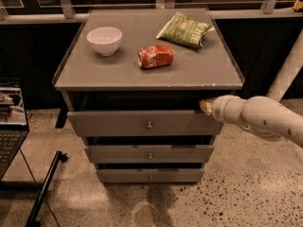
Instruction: Open top drawer
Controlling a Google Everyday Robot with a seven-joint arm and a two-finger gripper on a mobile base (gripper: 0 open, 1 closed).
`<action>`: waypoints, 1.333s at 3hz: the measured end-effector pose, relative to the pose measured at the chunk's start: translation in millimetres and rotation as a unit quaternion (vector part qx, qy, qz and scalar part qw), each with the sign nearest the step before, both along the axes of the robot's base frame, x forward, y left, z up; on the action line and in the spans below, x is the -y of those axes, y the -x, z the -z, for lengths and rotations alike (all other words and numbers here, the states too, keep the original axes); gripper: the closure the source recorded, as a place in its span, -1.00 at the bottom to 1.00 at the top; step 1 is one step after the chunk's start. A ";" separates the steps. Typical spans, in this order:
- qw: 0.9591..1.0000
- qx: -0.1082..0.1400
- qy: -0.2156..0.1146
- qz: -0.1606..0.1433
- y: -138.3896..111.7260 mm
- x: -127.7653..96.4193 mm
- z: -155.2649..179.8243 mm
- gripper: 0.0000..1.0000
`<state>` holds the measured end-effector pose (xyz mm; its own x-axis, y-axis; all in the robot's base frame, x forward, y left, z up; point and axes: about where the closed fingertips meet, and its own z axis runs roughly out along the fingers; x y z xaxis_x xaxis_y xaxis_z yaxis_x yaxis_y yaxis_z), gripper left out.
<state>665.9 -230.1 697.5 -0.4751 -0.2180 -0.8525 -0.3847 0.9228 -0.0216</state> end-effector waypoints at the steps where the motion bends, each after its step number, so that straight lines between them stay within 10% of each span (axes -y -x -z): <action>1: 1.000 -0.003 0.006 0.003 -5.3 -4.2 6.1 1.00; 4: 0.993 -0.111 0.033 0.039 11.9 9.6 20.1 1.00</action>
Offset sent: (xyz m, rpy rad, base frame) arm 0.0068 -0.0041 -0.0231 -0.0939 0.1667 -0.0567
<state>654.0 -239.7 677.4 -0.6669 -0.2248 -0.7104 -0.3140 0.9494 -0.0057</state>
